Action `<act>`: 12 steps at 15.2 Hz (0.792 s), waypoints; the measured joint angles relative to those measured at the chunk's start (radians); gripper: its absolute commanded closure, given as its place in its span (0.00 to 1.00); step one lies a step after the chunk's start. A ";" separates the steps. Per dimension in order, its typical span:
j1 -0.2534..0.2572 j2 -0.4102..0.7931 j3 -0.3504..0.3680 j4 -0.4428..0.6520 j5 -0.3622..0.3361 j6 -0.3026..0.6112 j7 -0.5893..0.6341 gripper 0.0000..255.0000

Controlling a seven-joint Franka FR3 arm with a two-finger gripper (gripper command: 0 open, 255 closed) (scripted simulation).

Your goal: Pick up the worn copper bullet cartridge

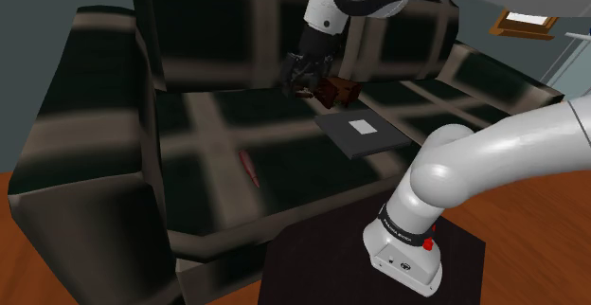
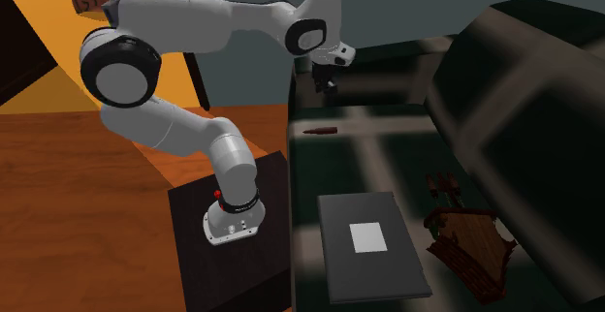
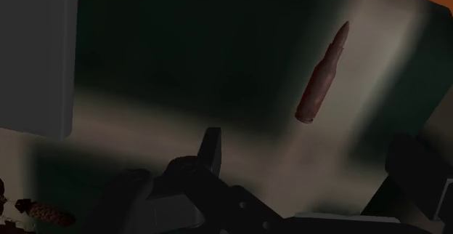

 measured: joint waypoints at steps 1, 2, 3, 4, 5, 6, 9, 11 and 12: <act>0.000 0.020 0.018 -0.024 0.008 0.041 0.024 0.00; 0.000 0.041 0.038 -0.034 0.016 0.072 0.052 0.00; 0.002 0.055 0.058 -0.050 0.025 0.100 0.081 0.00; 0.000 0.085 0.075 -0.060 0.030 0.137 0.104 0.00; -0.001 0.110 0.094 -0.062 0.035 0.164 0.131 0.00; -0.003 0.136 0.111 -0.066 0.039 0.193 0.157 0.00; -0.002 0.209 0.173 -0.092 0.055 0.286 0.249 0.00; -0.005 0.271 0.217 -0.096 0.058 0.349 0.314 0.00; -0.016 0.319 0.234 -0.091 0.051 0.388 0.342 0.00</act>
